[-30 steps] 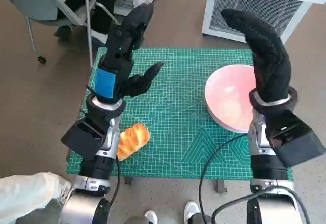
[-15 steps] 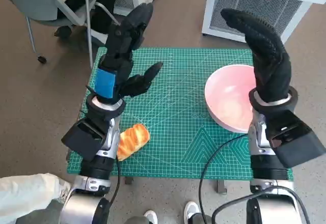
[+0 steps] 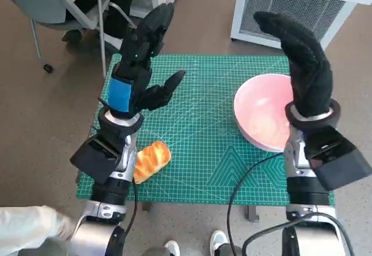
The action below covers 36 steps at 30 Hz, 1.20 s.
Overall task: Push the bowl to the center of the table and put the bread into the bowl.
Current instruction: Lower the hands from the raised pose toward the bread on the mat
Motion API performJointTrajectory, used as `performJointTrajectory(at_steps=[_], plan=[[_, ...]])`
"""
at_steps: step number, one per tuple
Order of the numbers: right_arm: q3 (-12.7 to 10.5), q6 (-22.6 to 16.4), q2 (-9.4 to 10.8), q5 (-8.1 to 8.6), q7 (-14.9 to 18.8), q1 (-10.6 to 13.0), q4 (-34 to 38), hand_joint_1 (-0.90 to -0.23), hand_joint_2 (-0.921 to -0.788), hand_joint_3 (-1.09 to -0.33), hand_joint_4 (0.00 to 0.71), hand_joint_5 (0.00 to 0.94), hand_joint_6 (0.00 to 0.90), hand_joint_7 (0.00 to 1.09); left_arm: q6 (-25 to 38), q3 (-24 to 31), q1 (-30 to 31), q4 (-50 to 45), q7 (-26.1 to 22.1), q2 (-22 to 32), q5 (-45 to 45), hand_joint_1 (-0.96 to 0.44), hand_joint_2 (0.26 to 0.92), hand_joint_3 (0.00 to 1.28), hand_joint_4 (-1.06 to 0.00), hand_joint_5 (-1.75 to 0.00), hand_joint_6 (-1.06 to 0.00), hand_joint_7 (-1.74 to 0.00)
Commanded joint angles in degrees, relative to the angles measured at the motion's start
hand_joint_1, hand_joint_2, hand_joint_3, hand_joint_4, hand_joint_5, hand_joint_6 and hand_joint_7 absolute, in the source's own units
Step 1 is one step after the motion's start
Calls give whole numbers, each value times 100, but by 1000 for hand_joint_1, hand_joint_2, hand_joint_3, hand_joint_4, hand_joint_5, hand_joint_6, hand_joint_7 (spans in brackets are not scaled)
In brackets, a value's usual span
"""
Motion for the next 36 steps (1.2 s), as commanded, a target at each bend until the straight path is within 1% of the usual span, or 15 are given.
performJointTrajectory(at_steps=[1,2,4,8,10,12,15,17,23,25,29,32,34,36], plan=[[-259,-100,-293,162,98,87,380,-537,-921,-764,251,0,294,66,-17,37,38,46,20,39,-16,-387,921,363,-264,-11,-92,-508],[-311,-122,-340,152,69,92,442,-537,-921,-765,250,0,294,66,-14,40,42,48,17,41,-22,-386,921,361,-265,-11,-92,-509],[-443,-156,-425,64,-103,121,567,-535,-921,-768,249,0,292,66,0,50,52,40,11,50,-35,-382,921,359,-266,-11,-92,-510],[-696,-210,-583,-163,-533,157,848,-533,-921,-774,251,2,291,66,32,64,71,23,-5,66,-69,-376,921,355,-268,-11,-92,-512],[-829,-232,-707,-266,-772,144,1116,-534,-921,-777,255,4,292,67,55,74,89,0,-25,81,-108,-370,921,355,-269,-10,-92,-513],[-942,-245,-829,-322,-945,126,1395,-537,-921,-778,258,5,292,67,71,83,108,-19,-49,96,-149,-364,921,355,-268,-9,-91,-513],[-1103,-197,-1014,-268,-1100,86,1893,-545,-921,-774,263,7,295,69,101,94,132,-39,-93,119,-225,-355,921,357,-266,-8,-91,-513],[-1165,-160,-1107,-253,-1186,59,2184,-549,-921,-769,266,7,299,71,122,93,142,-51,-110,126,-261,-350,921,357,-264,-6,-90,-513],[-1273,118,-1326,-244,-1422,-5,2955,-535,-921,-773,274,9,299,70,186,99,169,-86,-156,126,-328,-346,921,357,-259,-3,-85,-509],[-1297,273,-1368,-224,-1455,-23,3152,-526,-921,-777,273,8,298,68,204,104,177,-95,-165,122,-337,-345,921,356,-260,-3,-86,-508],[-1332,639,-1404,-190,-1502,-62,3480,-476,-921,-805,262,2,296,64,240,111,193,-119,-170,112,-345,-346,921,355,-256,-1,-86,-505],[-1321,938,-1411,-223,-1577,-76,3675,-464,-921,-813,248,1,293,60,263,113,211,-145,-160,108,-333,-347,921,354,-255,0,-86,-503],[-1315,1144,-1404,-235,-1613,-81,3784,-461,-921,-815,226,0,280,52,270,119,223,-158,-158,117,-327,-347,921,353,-255,0,-87,-502],[-1320,1331,-1390,-224,-1607,-80,3863,-460,-921,-816,214,0,270,45,276,127,235,-171,-157,128,-326,-348,921,352,-255,0,-87,-501]])
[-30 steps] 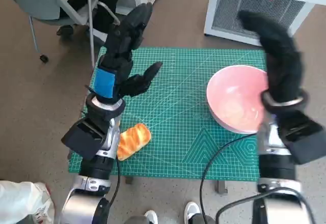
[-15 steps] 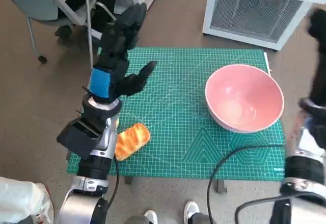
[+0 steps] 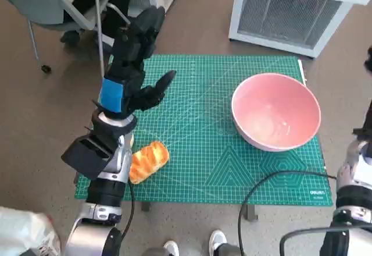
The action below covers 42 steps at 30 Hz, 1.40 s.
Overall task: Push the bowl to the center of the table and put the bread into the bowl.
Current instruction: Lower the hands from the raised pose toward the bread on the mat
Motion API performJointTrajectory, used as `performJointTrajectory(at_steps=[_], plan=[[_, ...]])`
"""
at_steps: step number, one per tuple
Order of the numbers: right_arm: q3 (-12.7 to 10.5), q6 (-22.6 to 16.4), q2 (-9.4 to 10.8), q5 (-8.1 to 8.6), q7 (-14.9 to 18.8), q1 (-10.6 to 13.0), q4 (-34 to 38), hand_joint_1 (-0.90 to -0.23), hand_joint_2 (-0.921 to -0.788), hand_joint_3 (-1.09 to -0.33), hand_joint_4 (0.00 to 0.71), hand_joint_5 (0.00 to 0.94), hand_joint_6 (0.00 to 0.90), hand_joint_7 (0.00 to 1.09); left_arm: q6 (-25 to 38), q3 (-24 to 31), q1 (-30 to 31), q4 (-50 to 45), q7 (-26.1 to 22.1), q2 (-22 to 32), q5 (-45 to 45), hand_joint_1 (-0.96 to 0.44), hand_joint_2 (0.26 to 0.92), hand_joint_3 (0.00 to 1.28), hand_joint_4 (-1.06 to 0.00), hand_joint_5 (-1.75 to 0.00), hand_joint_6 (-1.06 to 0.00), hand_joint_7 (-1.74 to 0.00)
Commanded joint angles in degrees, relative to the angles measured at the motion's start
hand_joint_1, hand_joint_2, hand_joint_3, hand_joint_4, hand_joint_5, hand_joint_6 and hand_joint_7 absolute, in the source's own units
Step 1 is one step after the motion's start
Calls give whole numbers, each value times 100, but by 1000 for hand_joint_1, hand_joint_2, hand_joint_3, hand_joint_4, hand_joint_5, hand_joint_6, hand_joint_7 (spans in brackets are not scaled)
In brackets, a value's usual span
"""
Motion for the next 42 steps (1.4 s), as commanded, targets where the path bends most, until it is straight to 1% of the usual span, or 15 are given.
performJointTrajectory(at_steps=[1,4,6,9,12,16,19,22,25,33,38,42], plan=[[-17,575,22,-35,-85,43,318,-459,-921,-816,209,0,265,42,47,38,107,-109,-10,31,-47,-348,921,352,-255,0,-88,-500],[9,882,35,-72,-137,40,421,-460,-921,-824,192,0,251,32,61,49,130,-147,-8,48,-40,-349,921,350,-255,0,-89,-497],[-3,1081,58,-62,-144,38,473,-465,-921,-825,186,0,246,29,70,55,148,-181,-3,55,-28,-349,921,349,-255,0,-90,-496],[-67,1424,134,26,-43,26,535,-468,-921,-823,183,0,242,25,89,62,181,-245,11,69,-8,-349,921,348,-255,0,-92,-494],[-75,1648,197,26,-60,10,559,-453,-921,-822,182,1,243,24,117,70,208,-300,9,85,-8,-349,921,347,-254,0,-94,-491],[-25,1897,348,-64,-227,-8,594,-447,-921,-828,199,9,260,31,139,89,241,-344,0,120,-8,-350,921,346,-253,0,-96,-488],[78,2048,442,-175,-335,-37,602,-453,-921,-832,215,16,266,32,154,98,253,-366,12,134,3,-350,921,345,-252,0,-101,-486],[185,2147,540,-293,-426,-87,609,-470,-921,-831,228,18,268,31,167,102,265,-389,34,140,29,-349,921,345,-252,0,-106,-485],[238,2181,686,-370,-387,-139,610,-481,-921,-832,234,18,269,29,173,106,280,-402,46,146,48,-346,921,345,-252,0,-109,-484],[238,2338,965,-324,-180,-287,635,-495,-921,-833,241,13,277,30,216,115,337,-482,53,171,54,-343,921,345,-249,0,-114,-478],[337,2391,1078,-428,-135,-366,641,-495,-921,-838,237,8,276,27,238,121,400,-570,79,193,77,-340,921,344,-250,-1,-118,-474],[363,2413,1160,-489,-93,-442,637,-491,-921,-843,236,5,269,21,240,138,451,-624,107,215,101,-330,921,342,-251,-1,-124,-468]])
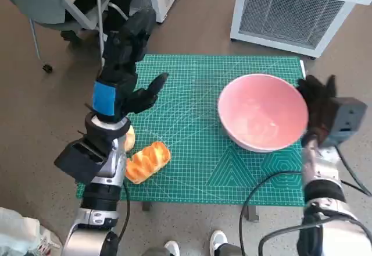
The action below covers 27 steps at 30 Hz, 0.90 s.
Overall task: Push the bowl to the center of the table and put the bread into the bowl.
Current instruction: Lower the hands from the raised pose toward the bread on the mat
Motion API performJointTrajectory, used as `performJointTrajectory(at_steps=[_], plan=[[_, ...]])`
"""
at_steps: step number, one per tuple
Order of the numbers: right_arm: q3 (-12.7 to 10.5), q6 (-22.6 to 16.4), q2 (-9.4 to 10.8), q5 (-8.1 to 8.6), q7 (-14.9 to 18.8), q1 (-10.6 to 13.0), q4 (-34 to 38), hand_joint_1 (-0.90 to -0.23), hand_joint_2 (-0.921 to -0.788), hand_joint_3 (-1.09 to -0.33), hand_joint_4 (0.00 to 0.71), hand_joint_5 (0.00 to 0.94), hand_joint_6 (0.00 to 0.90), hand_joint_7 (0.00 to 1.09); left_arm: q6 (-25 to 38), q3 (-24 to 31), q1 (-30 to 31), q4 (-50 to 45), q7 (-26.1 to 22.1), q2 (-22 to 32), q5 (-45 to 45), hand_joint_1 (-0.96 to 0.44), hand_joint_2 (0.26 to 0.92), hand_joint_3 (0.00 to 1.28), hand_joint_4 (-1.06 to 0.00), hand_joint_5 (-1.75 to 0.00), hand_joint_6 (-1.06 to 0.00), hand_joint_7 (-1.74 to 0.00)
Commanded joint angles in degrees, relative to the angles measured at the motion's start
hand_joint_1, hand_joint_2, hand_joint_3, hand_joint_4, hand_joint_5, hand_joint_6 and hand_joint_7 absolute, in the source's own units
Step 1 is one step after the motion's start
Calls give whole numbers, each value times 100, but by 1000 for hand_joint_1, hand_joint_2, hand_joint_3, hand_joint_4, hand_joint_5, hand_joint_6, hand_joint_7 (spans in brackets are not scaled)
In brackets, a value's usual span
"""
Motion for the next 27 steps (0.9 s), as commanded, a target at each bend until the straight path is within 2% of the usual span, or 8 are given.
performJointTrajectory(at_steps=[1,13,23,27], plan=[[31,138,146,-74,92,-62,73,-486,-921,-849,234,4,266,19,13,45,113,-164,73,61,52,-327,921,341,-252,-1,-125,-466],[94,145,451,-128,53,-281,80,-467,-921,-861,236,3,259,13,49,125,301,-336,283,152,195,-347,921,332,-260,-2,-168,-388],[95,416,737,-101,-33,-512,123,-469,-921,-856,236,2,259,12,146,181,500,-581,494,218,364,-388,921,324,-260,0,-206,-315],[27,539,853,-40,4,-593,142,-462,-921,-859,239,3,260,12,154,195,570,-654,559,237,418,-391,921,323,-259,0,-213,-295]])
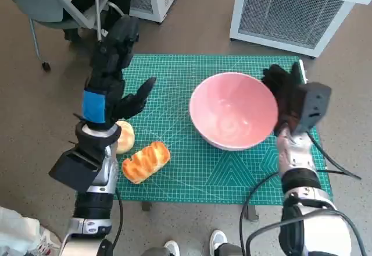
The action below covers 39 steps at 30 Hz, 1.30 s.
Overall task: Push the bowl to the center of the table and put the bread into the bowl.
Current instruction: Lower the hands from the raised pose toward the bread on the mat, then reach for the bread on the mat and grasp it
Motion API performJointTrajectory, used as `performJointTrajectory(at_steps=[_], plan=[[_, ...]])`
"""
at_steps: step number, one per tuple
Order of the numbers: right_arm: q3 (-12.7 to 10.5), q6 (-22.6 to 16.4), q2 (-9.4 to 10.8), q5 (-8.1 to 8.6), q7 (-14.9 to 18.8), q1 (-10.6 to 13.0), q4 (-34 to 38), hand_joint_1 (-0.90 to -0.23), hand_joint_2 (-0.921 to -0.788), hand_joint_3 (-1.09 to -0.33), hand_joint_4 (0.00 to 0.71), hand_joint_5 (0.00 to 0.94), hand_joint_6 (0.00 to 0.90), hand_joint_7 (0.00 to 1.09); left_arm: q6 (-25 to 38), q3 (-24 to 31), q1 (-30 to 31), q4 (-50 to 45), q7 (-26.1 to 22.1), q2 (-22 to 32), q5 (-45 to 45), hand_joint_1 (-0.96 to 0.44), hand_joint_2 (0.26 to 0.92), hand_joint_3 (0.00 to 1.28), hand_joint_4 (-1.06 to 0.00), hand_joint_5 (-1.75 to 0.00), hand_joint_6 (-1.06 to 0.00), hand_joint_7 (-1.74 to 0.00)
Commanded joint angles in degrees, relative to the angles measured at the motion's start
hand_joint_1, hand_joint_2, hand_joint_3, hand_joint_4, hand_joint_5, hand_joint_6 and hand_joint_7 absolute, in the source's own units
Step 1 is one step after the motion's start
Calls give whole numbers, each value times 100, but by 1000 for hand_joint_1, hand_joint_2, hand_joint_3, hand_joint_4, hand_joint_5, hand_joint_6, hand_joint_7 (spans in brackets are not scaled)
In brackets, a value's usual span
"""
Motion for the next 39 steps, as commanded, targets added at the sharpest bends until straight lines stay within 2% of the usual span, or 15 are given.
performJointTrajectory(at_steps=[1,7,12,18,20,24,26,28,32,34,39], plan=[[-88,243,172,7,-15,-71,109,-461,-921,-859,239,3,260,12,31,38,127,-189,108,68,122,-390,921,323,-259,0,-213,-293],[-131,345,249,-32,-54,-153,120,-452,-921,-841,238,2,264,12,3,64,198,-217,171,103,174,-389,921,325,-265,-2,-244,-226],[-69,353,205,-129,-82,-191,114,-445,-921,-836,239,2,266,12,-52,95,268,-206,195,159,197,-394,921,324,-268,-3,-243,-202],[-66,144,75,-123,-12,-265,49,-450,-921,-843,236,0,264,10,-89,164,420,-260,169,276,170,-402,921,323,-263,0,-247,-183],[-15,-21,40,-166,-32,-325,-3,-448,-921,-846,231,0,264,10,-121,197,477,-255,138,343,156,-398,921,324,-264,-1,-248,-177],[112,-523,-12,-292,-45,-386,-134,-448,-921,-849,220,0,267,11,-160,237,570,-237,82,487,150,-390,921,328,-272,-5,-259,-169],[215,-953,-49,-389,-27,-370,-235,-465,-921,-842,220,1,270,12,-146,233,635,-273,70,566,217,-395,921,330,-277,-7,-265,-167],[266,-1358,-87,-403,74,-347,-332,-488,-921,-832,225,3,273,14,-116,213,710,-331,66,642,326,-403,921,330,-282,-8,-269,-163],[306,-2235,-157,-328,487,-299,-589,-520,-921,-817,237,8,282,18,154,173,910,-576,14,908,630,-417,921,333,-287,-9,-270,-152],[317,-2669,-181,-251,733,-245,-757,-530,-921,-814,243,11,287,21,397,162,1057,-807,-68,1092,789,-423,921,334,-288,-9,-265,-145],[329,-3648,-112,192,1588,5,-1418,-565,-921,-792,261,15,307,30,1276,128,1505,-1604,-393,1559,1136,-429,921,334,-288,-6,-253,-129]])
